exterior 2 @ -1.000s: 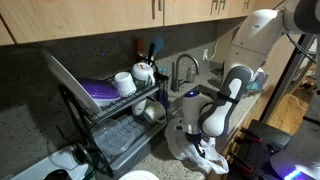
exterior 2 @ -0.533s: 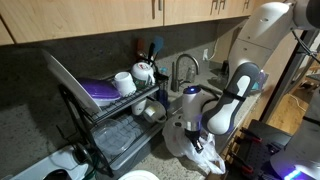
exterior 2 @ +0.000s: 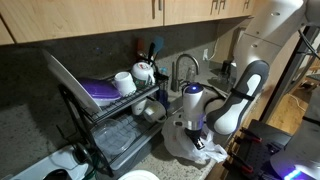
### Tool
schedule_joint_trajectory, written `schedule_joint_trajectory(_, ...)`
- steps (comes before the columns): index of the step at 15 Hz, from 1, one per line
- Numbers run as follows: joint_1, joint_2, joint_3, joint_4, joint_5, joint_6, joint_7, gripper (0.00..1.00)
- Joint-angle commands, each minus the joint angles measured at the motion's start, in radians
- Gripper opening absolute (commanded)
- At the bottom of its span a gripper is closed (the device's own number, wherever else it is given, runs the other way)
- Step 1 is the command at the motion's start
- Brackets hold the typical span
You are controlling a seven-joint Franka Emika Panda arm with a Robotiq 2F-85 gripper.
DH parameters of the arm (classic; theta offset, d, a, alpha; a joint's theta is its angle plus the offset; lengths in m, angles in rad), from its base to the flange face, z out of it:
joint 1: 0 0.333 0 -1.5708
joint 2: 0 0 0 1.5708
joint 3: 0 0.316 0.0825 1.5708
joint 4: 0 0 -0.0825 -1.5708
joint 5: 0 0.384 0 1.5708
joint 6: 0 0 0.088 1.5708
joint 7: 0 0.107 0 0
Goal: Take the white object out of the plastic bag and put it on the gray plate
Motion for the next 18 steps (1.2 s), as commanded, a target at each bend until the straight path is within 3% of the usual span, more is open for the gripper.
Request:
schedule_joint_trajectory(1, 0.028, -0.04, -0.02, -0.031, -0.047, -0.015, 0.062, 0.0)
schedule_joint_trajectory(8, 0.042, -0.069, -0.015, -0.044, -0.062, -0.02, 0.111, 0.02)
schedule_joint_trajectory(14, 0.069, -0.204, -0.018, -0.09, -0.077, -0.038, 0.183, 0.02)
schedule_joint_trajectory(18, 0.077, -0.206, -0.025, -0.089, -0.07, -0.044, 0.174, 0.02)
